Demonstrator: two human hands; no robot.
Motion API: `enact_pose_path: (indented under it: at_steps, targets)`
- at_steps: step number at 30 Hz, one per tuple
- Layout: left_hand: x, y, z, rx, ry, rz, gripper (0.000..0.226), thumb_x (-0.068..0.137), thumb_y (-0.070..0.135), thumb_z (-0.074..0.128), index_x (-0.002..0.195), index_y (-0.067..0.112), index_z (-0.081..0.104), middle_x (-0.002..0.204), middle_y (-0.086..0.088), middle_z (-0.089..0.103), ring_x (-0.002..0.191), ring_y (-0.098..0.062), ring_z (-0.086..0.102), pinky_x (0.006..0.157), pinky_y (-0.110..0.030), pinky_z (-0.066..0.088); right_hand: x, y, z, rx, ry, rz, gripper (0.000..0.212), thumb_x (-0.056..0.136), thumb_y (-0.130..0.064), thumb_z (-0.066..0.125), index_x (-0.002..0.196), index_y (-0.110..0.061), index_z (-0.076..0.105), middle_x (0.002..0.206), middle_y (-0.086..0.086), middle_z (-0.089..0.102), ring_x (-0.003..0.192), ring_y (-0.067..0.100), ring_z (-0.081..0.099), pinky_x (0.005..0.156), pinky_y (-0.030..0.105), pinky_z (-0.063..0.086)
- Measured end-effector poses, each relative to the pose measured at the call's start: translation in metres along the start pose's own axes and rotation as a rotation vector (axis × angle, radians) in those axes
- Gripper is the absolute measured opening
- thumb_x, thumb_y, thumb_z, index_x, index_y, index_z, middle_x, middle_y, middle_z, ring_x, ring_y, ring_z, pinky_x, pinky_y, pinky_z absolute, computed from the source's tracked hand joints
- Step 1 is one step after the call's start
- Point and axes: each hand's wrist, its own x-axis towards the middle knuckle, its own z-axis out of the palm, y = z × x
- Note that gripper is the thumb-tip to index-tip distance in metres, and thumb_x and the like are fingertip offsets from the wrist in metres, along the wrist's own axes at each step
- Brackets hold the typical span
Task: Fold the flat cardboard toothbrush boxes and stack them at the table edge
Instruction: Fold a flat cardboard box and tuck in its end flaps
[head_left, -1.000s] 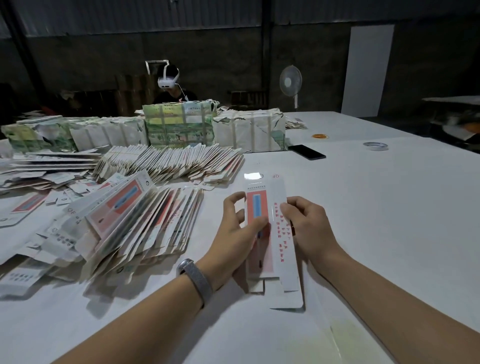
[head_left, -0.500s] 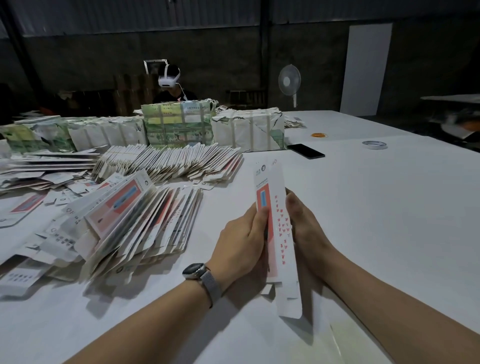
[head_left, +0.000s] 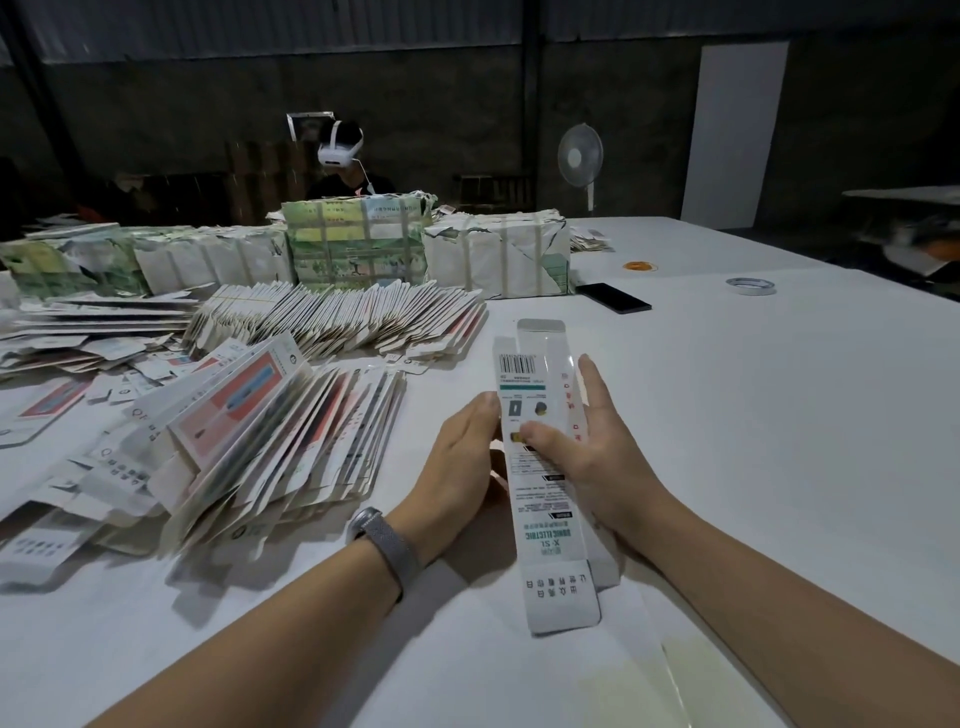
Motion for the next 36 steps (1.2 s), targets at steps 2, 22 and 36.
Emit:
enact_pose_path:
  at_steps: [2,22,36]
  targets:
    - [-0.002,0.002,0.001,-0.052,-0.006,0.011,0.040,0.112,0.028,0.029,0.115,0.023,0.068,0.108,0.003,0.077,0.094,-0.017,0.074,0.072,-0.026,0.060,0.000,-0.001,0.000,-0.010,-0.035,-0.015,0.071,0.091,-0.021,0.071,0.150,-0.025,0.031,0.120,0.003,0.070,0.099,0.022,0.072,0.083,0.044,0.060]
    - [0.000,-0.002,0.006,-0.144,-0.062,-0.055,0.039,0.110,0.036,0.031,0.120,0.024,0.066,0.105,0.002,0.078,0.096,-0.016,0.075,0.075,-0.022,0.057,-0.001,-0.001,0.005,0.121,-0.139,-0.042,0.045,0.091,-0.031,0.058,0.132,-0.039,0.044,0.111,-0.009,0.072,0.099,0.015,0.072,0.075,0.023,0.057]
    - [0.002,-0.008,0.007,-0.246,-0.038,-0.102,0.041,0.104,0.046,0.044,0.119,0.010,0.056,0.089,-0.006,0.071,0.077,-0.023,0.067,0.067,-0.033,0.054,0.002,-0.004,-0.002,0.064,-0.088,0.026,0.027,0.105,-0.019,0.047,0.125,-0.022,0.064,0.098,0.006,0.076,0.081,0.021,0.073,0.070,0.034,0.057]
